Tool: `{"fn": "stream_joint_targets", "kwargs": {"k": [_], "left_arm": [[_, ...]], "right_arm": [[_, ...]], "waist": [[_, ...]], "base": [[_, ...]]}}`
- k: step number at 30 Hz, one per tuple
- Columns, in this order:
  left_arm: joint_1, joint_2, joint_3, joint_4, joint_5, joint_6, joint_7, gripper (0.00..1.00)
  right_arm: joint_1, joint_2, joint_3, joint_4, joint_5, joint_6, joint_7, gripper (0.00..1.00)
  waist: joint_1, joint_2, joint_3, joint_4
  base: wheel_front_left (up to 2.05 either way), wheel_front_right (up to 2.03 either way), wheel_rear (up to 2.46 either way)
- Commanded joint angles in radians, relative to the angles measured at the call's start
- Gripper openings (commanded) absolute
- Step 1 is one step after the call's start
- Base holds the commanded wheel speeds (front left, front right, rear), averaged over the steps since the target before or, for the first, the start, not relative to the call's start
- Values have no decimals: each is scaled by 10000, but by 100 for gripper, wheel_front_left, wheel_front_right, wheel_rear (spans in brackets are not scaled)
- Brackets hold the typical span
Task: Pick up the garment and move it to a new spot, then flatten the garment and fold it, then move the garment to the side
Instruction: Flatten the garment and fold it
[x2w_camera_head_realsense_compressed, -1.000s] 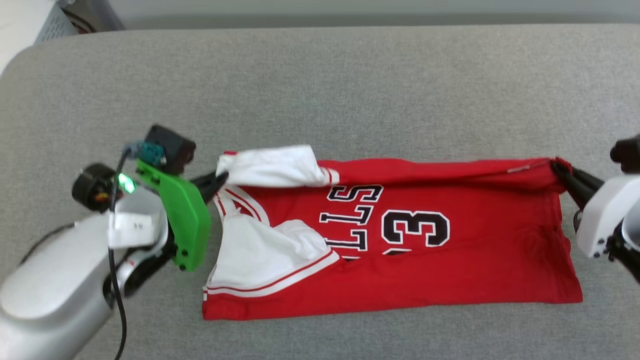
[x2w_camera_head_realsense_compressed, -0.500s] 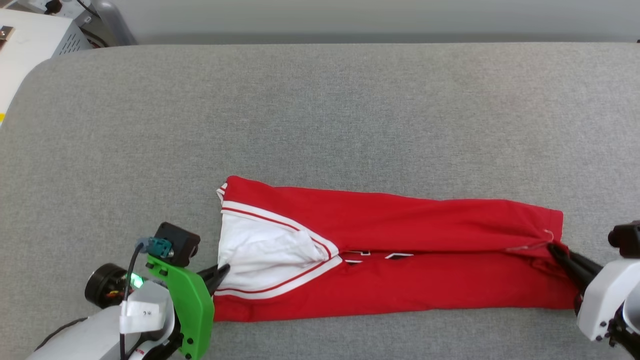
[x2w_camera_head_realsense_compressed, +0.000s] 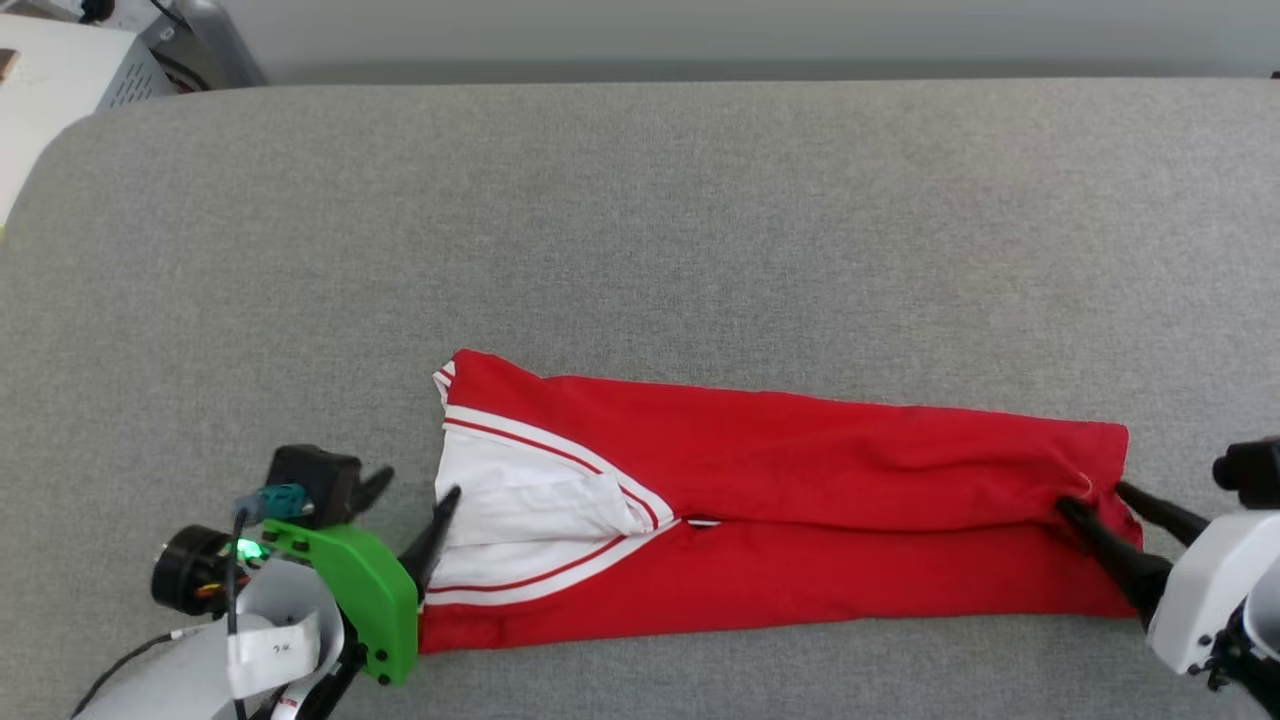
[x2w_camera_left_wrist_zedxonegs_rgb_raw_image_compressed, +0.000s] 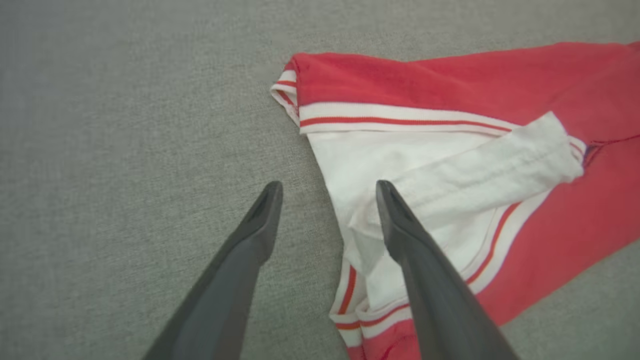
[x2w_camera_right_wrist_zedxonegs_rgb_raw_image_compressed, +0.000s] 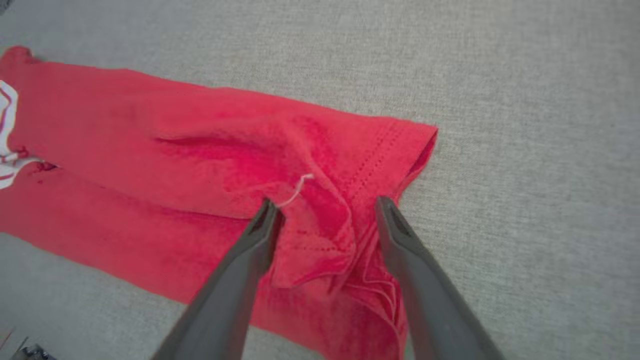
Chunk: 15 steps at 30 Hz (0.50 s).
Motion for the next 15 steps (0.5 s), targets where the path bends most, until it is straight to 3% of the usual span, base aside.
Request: {"fn": "stream_joint_targets", "kwargs": {"k": [1, 7, 15], "left_arm": [[238, -3, 195, -48, 220, 280, -395, 100], [535, -87, 792, -397, 804, 1428, -1985, 100], [847, -577, 1668, -541, 1788, 2668, -2823, 100]], "right_arm": [[105, -209, -152, -349, 239, -7, 118, 100], [315, -885, -1103, -1466, 1567, -7, 990, 100], [282, -1322, -1748, -887, 2662, -7, 2607, 100]], "waist": [[1, 0, -220, -1], [1, 0, -388, 60], [1, 0, -160, 270]], "base": [[0, 0, 0], [0, 0, 0], [0, 0, 0]]}}
